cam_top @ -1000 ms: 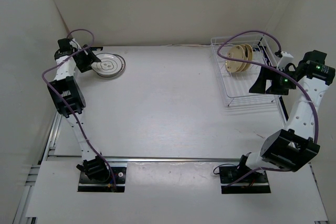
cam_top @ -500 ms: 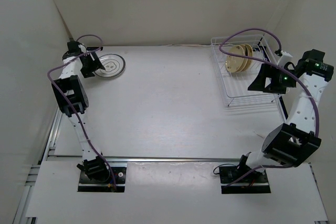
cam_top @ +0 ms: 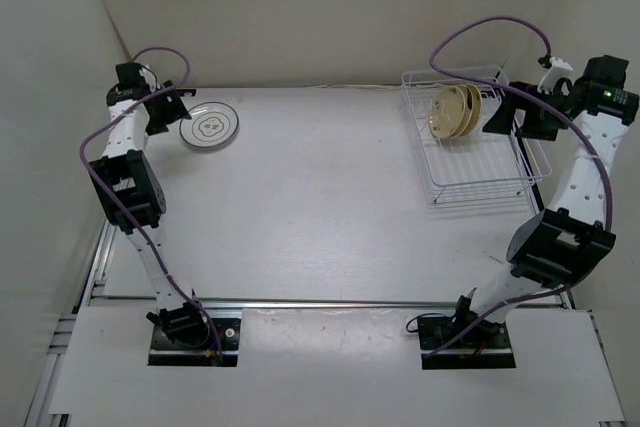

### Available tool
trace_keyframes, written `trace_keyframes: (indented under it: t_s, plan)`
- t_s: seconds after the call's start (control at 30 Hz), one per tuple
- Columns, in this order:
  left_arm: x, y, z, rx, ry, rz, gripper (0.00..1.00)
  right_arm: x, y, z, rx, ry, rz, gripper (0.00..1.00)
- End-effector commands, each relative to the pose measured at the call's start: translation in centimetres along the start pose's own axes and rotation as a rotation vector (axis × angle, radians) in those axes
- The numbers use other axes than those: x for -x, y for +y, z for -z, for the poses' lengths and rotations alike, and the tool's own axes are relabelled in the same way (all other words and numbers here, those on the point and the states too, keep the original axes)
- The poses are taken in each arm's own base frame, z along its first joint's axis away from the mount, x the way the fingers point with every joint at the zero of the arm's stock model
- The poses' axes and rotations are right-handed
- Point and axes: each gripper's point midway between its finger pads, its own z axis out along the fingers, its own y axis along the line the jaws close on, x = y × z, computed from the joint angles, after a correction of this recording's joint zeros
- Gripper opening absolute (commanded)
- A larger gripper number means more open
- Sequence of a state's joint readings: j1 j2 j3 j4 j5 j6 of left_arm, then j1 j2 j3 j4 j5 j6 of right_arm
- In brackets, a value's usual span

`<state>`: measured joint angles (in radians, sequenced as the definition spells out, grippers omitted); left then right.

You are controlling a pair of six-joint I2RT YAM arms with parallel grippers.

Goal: Unload the plates from the dish rack

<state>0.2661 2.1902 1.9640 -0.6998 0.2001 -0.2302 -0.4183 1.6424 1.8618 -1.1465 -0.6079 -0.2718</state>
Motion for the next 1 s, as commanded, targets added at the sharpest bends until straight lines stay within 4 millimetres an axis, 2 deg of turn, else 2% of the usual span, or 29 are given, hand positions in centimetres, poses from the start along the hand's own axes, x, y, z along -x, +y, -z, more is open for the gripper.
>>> trace_keyframes:
  t_s: [0.0,0.03,0.07,0.1,0.17,0.2,0.23,0.27,0.33,0.37,0.43,0.47,0.5,0.53,0.57,0.63,0.67,0.73,0.77,0.83,0.97]
  plan:
    - [4.7,-5.2,9.2,-0.163,-0.173,-0.089,0.84,3.4,-0.7,-1.9,-0.111,-0.046,0.075,0.99]
    - [4.2,-5.9,9.9,-0.204,-0.159,-0.104,0.84,3.7,-2.0,-2.2,-0.199,-0.032,0.09,0.99]
    - [3.4,-7.3,10.6,-0.29,-0.139,-0.125,0.84,3.5,-2.7,-3.3,-0.229,-0.005,0.094,0.97]
    - [3.2,-8.3,12.2,-0.335,-0.141,-0.144,0.84,4.1,-2.3,-4.0,-0.242,-0.008,0.113,0.94]
    - [2.0,-9.9,13.5,-0.419,-0.117,-0.178,0.84,4.6,-3.0,-5.6,-0.268,0.007,0.127,0.91]
    - [1.1,-10.7,14.1,-0.478,-0.096,-0.206,0.84,6.1,-2.7,-5.7,-0.277,-0.026,0.134,0.88]
    - [0.3,-11.5,15.1,-0.508,-0.079,-0.22,0.84,6.6,-3.0,-6.0,-0.288,-0.036,0.111,0.86]
    - [-0.5,-12.2,15.4,-0.533,-0.061,-0.234,0.84,7.1,-3.5,-7.2,-0.291,-0.033,0.107,0.86]
    - [-1.8,-13.1,16.2,-0.556,-0.045,-0.264,0.84,8.7,-3.7,-7.4,-0.326,-0.066,0.119,0.83]
    - [-2.9,-14.2,16.4,-0.573,-0.023,-0.289,0.85,8.9,-4.7,-8.4,-0.345,-0.06,0.116,0.83]
    - [-4.2,-15.2,16.7,-0.583,-0.007,-0.342,0.87,9.2,-5.2,-9.1,-0.368,-0.06,0.122,0.82]
    - [-5.0,-16.4,17.3,-0.593,0.0,-0.374,0.88,9.4,-5.3,-10.2,-0.361,-0.058,0.129,0.78]
    - [-5.5,-16.7,17.1,-0.601,0.009,-0.395,0.88,9.5,-5.9,-10.5,-0.383,-0.052,0.127,0.76]
    - [-5.8,-17.2,17.7,-0.608,0.012,-0.403,0.88,10.0,-5.5,-10.8,-0.378,-0.063,0.138,0.73]
    - [-6.1,-17.7,17.7,-0.617,0.015,-0.421,0.9,10.0,-6.3,-11.8,-0.386,-0.055,0.135,0.68]
    - [-6.3,-17.8,18.3,-0.627,0.015,-0.422,0.9,10.3,-6.5,-12.9,-0.388,-0.053,0.142,0.61]
    - [-6.0,-17.9,18.4,-0.629,0.002,-0.438,0.9,10.6,-6.2,-13.5,-0.389,-0.059,0.153,0.53]
    - [-6.0,-17.8,18.8,-0.629,-0.001,-0.451,0.91,10.4,-6.5,-14.8,-0.395,-0.043,0.156,0.46]
    - [-6.3,-17.7,18.8,-0.627,0.009,-0.447,0.91,10.9,-5.7,-15.0,-0.386,-0.059,0.172,0.43]
    - [-6.8,-17.5,18.7,-0.625,0.021,-0.45,0.92,10.2,-5.9,-16.3,-0.385,-0.032,0.172,0.42]
    - [-7.0,-17.1,18.3,-0.605,0.028,-0.446,0.92,10.2,-5.2,-17.3,-0.372,-0.027,0.185,0.42]
